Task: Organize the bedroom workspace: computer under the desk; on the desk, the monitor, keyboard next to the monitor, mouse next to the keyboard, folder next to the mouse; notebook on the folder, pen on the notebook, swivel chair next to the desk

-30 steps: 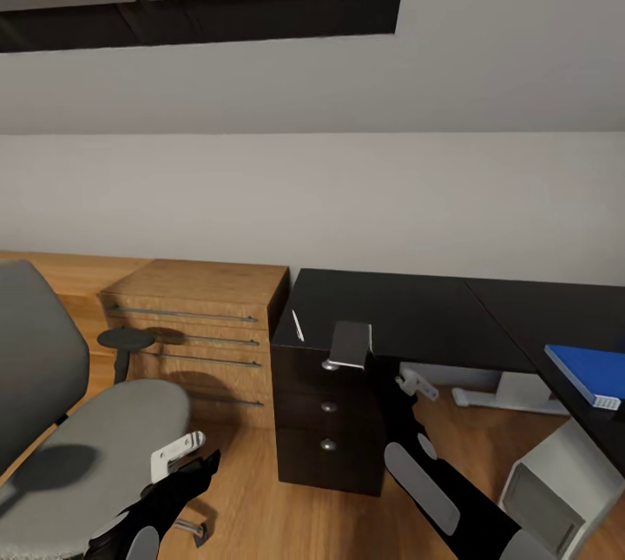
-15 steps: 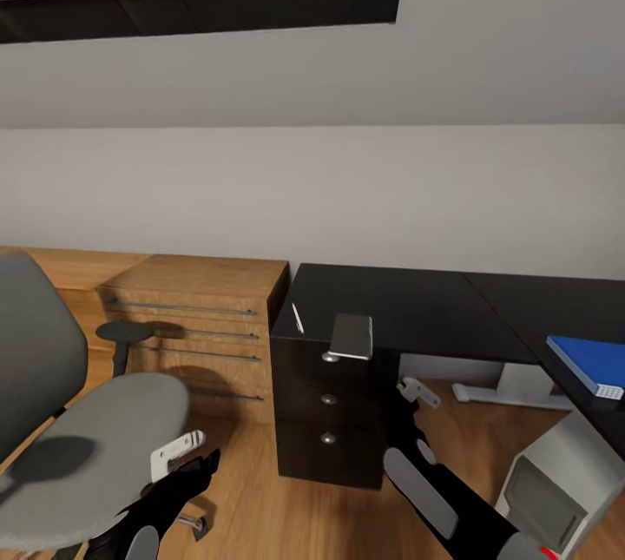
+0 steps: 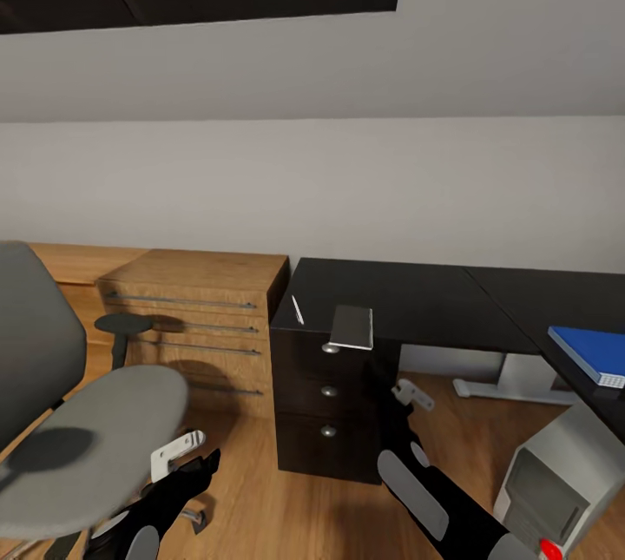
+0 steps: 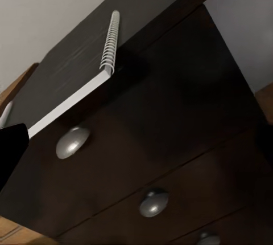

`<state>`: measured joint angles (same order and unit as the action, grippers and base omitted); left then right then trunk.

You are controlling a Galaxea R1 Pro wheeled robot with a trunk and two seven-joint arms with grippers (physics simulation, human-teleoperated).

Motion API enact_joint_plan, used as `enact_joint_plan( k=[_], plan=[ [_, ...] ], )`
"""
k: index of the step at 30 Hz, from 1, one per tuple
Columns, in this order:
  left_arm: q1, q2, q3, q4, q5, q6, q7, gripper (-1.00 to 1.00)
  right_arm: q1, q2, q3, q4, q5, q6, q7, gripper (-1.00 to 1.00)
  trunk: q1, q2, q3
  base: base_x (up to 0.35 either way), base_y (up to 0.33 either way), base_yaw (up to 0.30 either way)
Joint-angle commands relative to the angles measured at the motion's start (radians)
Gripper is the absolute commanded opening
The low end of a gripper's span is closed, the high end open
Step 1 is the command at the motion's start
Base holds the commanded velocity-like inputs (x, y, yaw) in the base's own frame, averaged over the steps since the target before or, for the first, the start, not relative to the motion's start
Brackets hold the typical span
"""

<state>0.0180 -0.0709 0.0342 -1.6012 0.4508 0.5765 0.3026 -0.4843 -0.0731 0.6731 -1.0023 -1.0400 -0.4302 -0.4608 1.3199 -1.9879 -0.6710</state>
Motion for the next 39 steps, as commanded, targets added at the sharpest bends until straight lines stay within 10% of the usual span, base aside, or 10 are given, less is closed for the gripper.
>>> enact_joint_plan(
  k=[1,11,23,39],
  plan=[
    [0.000,-0.001,0.001,-0.002,0.011,0.003,0.007,1.00,-0.002,-0.001,0.005,-0.001,-0.007,-0.005,0.001,1.00,0.004,-0.008,-0.004,0.000,0.000,0.000],
    [0.000,-0.001,0.001,-0.003,0.011,0.003,0.007,1.00,-0.002,-0.004,0.000,0.001,-0.068,-0.002,0.134,1.00,0.027,-0.050,-0.023,0.000,0.000,0.000],
    [0.000,0.000,0.003,-0.003,0.011,0.003,0.004,1.00,-0.002,-0.031,-0.012,-0.005,-0.348,0.005,0.486,1.00,0.027,-0.050,-0.023,0.000,0.000,0.000],
    [0.000,0.002,0.003,-0.002,0.011,0.004,0.000,1.00,-0.002,-0.053,-0.032,-0.002,-0.383,0.014,0.528,1.00,0.027,-0.050,-0.023,0.103,0.000,0.000]
  ],
)
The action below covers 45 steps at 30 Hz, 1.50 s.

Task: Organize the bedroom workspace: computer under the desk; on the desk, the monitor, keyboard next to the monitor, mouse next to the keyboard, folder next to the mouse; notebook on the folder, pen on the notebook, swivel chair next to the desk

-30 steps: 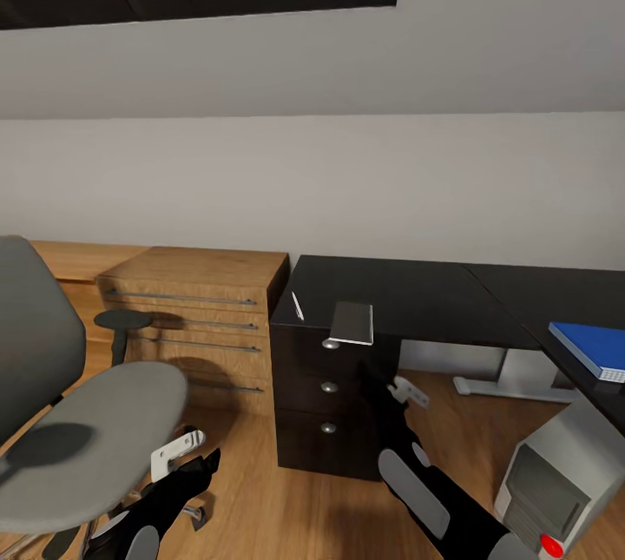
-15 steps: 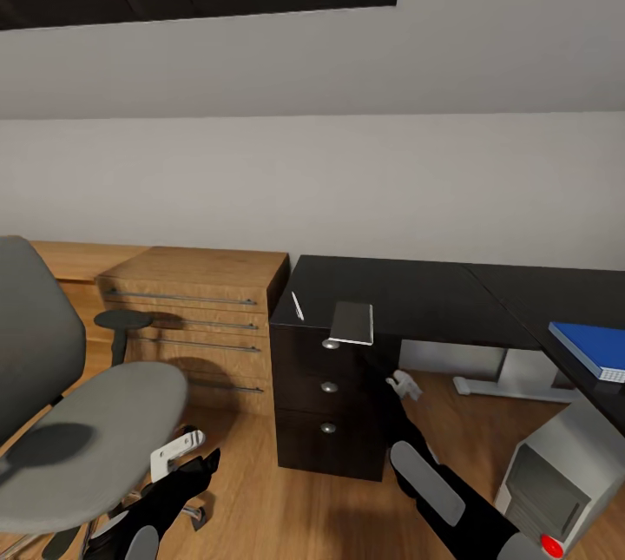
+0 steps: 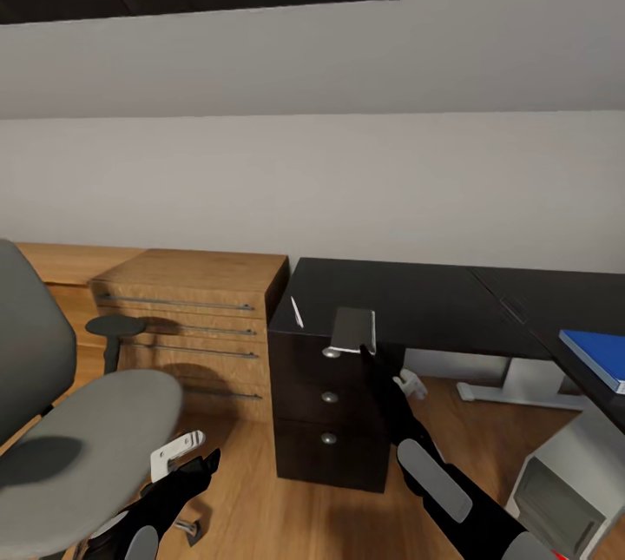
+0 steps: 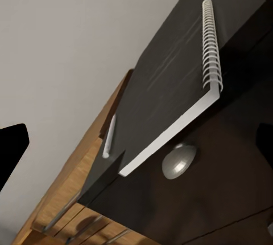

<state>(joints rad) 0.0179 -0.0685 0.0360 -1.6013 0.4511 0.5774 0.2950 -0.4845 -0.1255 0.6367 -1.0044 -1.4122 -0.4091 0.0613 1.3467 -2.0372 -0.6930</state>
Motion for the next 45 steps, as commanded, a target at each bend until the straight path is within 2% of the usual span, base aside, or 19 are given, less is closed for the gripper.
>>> enact_joint_plan(
  k=[1,5,13,18,29,45],
  plan=[
    [0.000,-0.001,0.001,-0.002,0.011,0.003,0.007,1.00,-0.001,-0.001,0.004,0.001,-0.011,-0.005,0.006,1.00,0.000,0.000,-0.001,0.068,0.000,0.000],
    [0.000,-0.001,0.001,-0.002,0.011,0.004,0.007,1.00,-0.001,-0.001,0.003,0.005,-0.016,0.004,0.006,1.00,0.000,0.000,-0.001,0.040,0.000,0.000],
    [0.000,-0.001,0.001,-0.006,0.012,0.004,0.008,1.00,-0.001,0.002,-0.005,0.036,-0.085,0.036,0.006,1.00,0.000,0.000,-0.001,0.009,0.000,0.000],
    [0.000,-0.002,0.002,-0.006,0.012,0.003,0.009,1.00,-0.002,0.004,-0.005,0.041,-0.093,0.040,0.006,1.00,0.019,-0.035,-0.017,0.000,0.000,0.000],
    [0.000,0.000,0.006,-0.006,0.012,0.002,0.008,1.00,-0.001,0.006,-0.001,0.043,-0.094,0.041,0.006,1.00,0.019,-0.035,-0.017,0.005,0.001,0.000],
    [0.000,0.001,0.007,-0.006,0.012,0.001,0.007,1.00,-0.002,0.006,0.001,0.043,-0.093,0.041,0.006,1.00,0.019,-0.035,-0.017,0.105,0.041,0.000]
  ],
)
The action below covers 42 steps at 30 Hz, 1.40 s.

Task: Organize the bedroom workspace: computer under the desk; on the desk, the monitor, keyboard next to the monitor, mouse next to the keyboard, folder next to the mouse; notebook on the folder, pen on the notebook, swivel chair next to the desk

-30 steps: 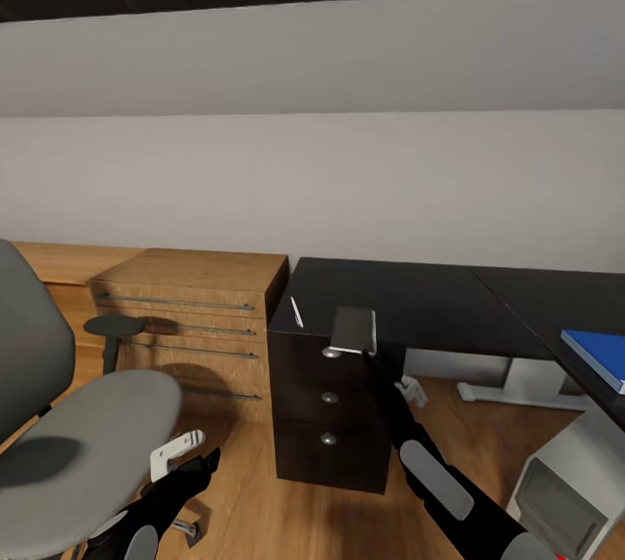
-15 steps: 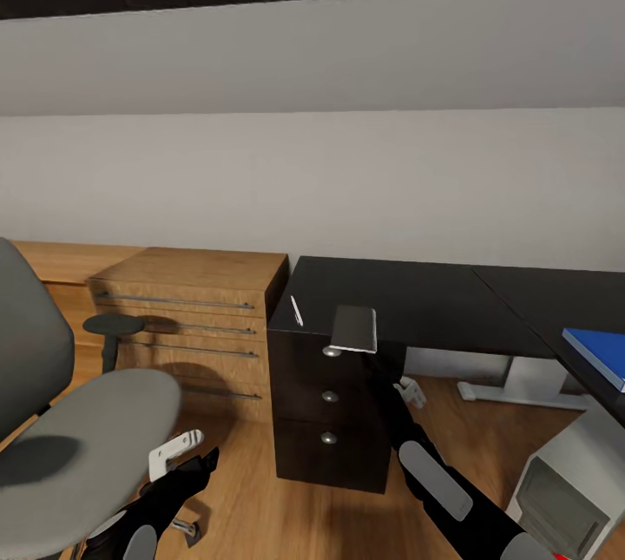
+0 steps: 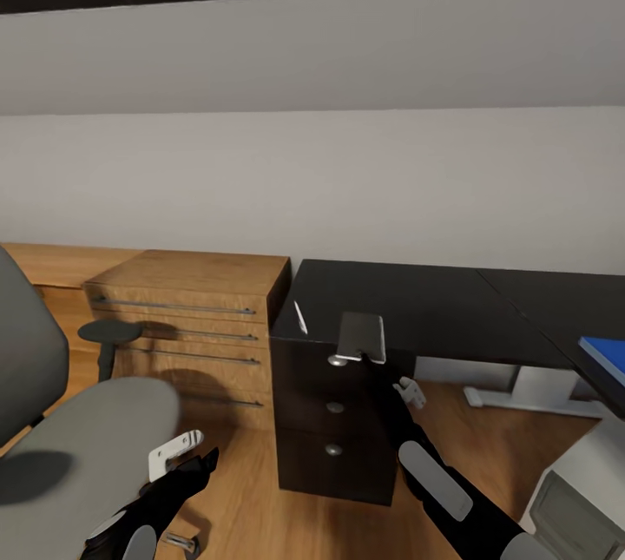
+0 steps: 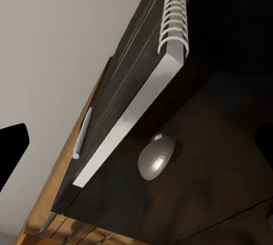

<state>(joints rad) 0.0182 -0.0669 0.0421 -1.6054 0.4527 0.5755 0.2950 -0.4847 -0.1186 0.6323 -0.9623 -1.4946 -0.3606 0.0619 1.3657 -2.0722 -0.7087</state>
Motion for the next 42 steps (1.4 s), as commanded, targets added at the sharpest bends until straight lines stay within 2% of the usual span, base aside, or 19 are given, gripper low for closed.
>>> enact_joint_plan(
  k=[1,8,32,33,42],
  plan=[
    [0.000,-0.001,0.001,-0.001,0.011,0.003,0.007,1.00,-0.001,-0.001,0.005,0.001,-0.011,-0.008,0.006,1.00,0.000,0.000,-0.001,0.226,0.111,0.000],
    [0.000,-0.001,0.001,0.000,0.011,0.004,0.007,1.00,-0.001,-0.001,0.005,0.001,-0.010,-0.008,0.006,1.00,0.000,0.000,-0.001,0.134,0.058,0.000],
    [0.000,-0.001,0.001,0.001,0.011,0.004,0.007,1.00,-0.001,-0.001,0.004,0.001,-0.009,-0.008,0.004,1.00,0.000,0.000,-0.001,0.025,0.004,0.000],
    [0.000,-0.001,0.001,0.002,0.011,0.004,0.007,1.00,-0.001,-0.001,0.004,0.001,-0.008,-0.008,0.003,-1.00,0.000,0.000,-0.001,0.001,0.000,0.000],
    [0.000,-0.001,0.001,0.002,0.011,0.004,0.007,1.00,-0.002,-0.001,0.004,0.001,-0.007,-0.009,0.003,-1.00,0.000,0.000,-0.001,0.000,0.000,0.000]
  ],
)
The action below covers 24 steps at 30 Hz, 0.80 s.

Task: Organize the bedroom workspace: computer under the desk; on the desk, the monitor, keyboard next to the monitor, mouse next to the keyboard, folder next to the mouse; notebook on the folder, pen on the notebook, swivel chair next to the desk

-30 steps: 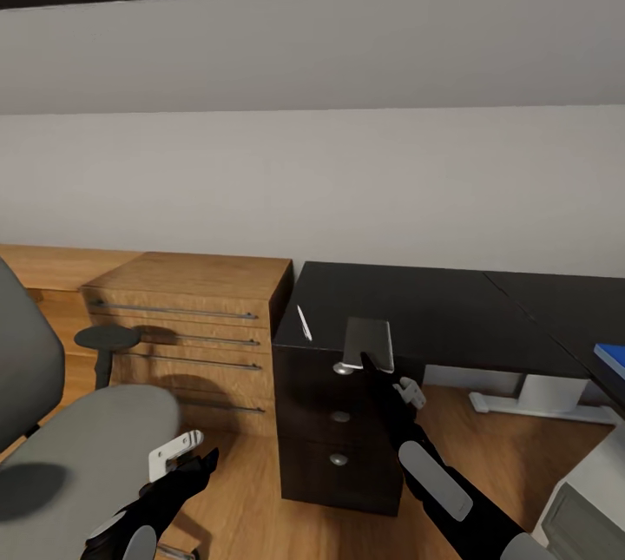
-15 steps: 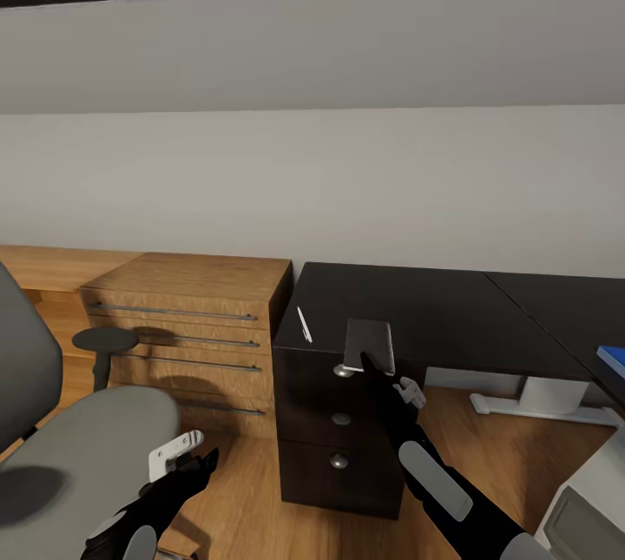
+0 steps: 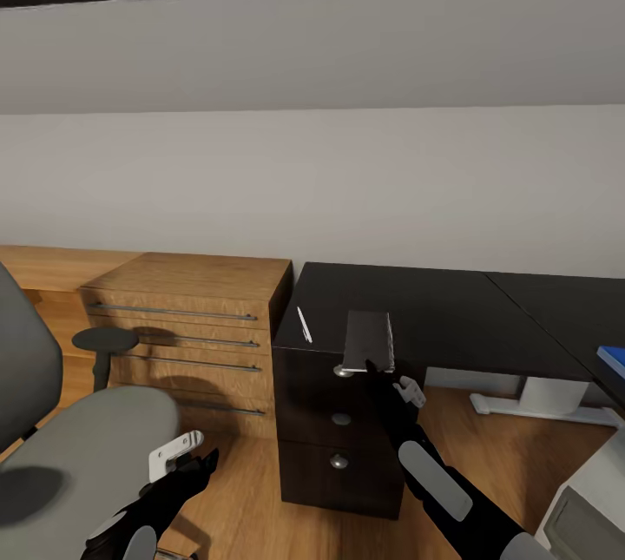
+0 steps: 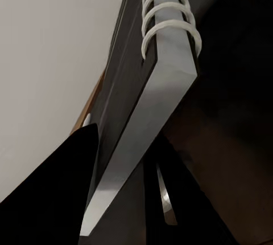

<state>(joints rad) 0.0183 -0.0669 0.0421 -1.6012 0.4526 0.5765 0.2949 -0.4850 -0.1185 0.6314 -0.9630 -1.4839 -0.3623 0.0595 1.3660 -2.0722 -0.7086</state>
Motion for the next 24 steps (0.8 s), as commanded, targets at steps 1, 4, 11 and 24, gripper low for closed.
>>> enact_joint_plan(
  k=[1,4,11,24],
  plan=[
    [0.000,-0.001,0.001,-0.002,0.011,0.003,0.008,1.00,-0.001,-0.001,0.005,0.001,-0.018,-0.007,0.005,-1.00,0.000,0.000,-0.001,0.000,0.000,0.000],
    [0.000,-0.001,0.001,-0.001,0.010,0.003,0.007,1.00,0.000,-0.001,0.005,0.001,-0.018,-0.007,0.006,-1.00,0.000,0.000,-0.001,0.000,0.000,0.000],
    [0.000,-0.001,0.001,0.000,0.010,0.003,0.008,1.00,-0.001,-0.003,0.004,-0.001,-0.016,-0.010,0.006,-1.00,-0.004,0.007,0.002,0.000,0.000,0.000],
    [-0.001,-0.003,-0.009,0.007,0.003,0.001,0.011,1.00,0.000,-0.023,0.005,-0.080,-0.012,-0.025,-0.010,-1.00,-0.054,0.098,0.043,0.000,0.000,0.000]
  ],
)
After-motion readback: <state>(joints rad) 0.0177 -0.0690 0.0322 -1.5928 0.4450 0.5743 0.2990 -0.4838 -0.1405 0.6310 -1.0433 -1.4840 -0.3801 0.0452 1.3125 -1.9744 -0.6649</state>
